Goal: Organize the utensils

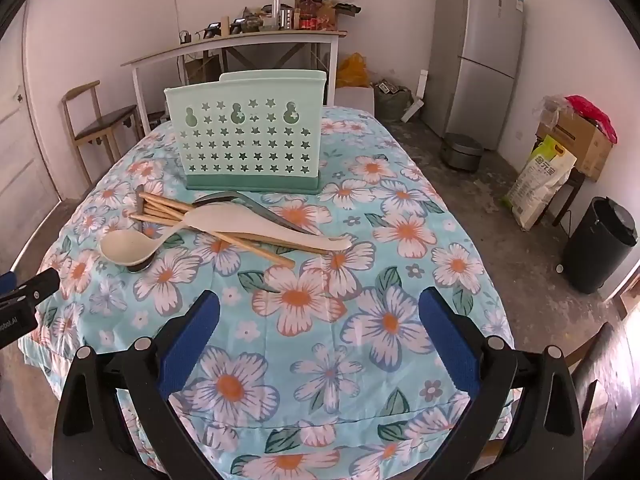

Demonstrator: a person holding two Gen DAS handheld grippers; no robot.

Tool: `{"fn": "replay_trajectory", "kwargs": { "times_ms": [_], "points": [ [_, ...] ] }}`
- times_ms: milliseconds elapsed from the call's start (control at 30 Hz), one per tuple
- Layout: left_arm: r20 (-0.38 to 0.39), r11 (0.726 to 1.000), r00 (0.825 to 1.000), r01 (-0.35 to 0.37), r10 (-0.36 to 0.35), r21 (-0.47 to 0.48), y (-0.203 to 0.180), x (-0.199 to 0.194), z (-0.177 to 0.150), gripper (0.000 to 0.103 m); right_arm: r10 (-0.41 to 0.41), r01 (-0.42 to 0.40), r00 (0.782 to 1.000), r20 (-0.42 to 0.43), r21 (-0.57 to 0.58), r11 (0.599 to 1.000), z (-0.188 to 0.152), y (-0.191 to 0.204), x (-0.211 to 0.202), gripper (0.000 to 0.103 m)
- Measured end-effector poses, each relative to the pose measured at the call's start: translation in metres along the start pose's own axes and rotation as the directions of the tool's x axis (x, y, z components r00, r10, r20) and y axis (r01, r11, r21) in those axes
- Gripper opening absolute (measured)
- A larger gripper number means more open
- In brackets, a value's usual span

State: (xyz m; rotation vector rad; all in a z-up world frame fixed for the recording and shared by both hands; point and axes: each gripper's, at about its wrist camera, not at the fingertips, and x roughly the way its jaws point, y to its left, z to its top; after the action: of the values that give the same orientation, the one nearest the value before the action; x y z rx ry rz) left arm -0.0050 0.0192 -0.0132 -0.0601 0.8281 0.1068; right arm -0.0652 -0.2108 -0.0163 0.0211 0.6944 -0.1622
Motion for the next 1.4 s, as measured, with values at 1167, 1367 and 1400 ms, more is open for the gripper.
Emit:
{"fn": "replay_trajectory", "kwargs": {
  "times_ms": [1167,1367,1400],
  "points": [
    [0.003,0.999,0.999,-0.044,0.044,-0.023,0.0075,-0.0029,0.0009,0.096,0.01,-0.01,1.0,0.008,0.0,1.0,0.0022,0.0031,0.0005,0.097],
    [0.002,0.999,0.999,-0.043,0.043,-0.023,0.0069,-0.003,0.0014,0.096,0.004,-0.004,1.0,0.002,-0.002,1.0,0.0031,0.0029,0.0019,0.097],
    [0.003,0.999,0.999,-0.043,0.043,-0.024,0.0067,-0.0031,0.0014,0.096,0.004,-0.004,1.0,0.002,-0.001,1.0,0.0035,0.0027,0.0023,0.097]
  ]
}}
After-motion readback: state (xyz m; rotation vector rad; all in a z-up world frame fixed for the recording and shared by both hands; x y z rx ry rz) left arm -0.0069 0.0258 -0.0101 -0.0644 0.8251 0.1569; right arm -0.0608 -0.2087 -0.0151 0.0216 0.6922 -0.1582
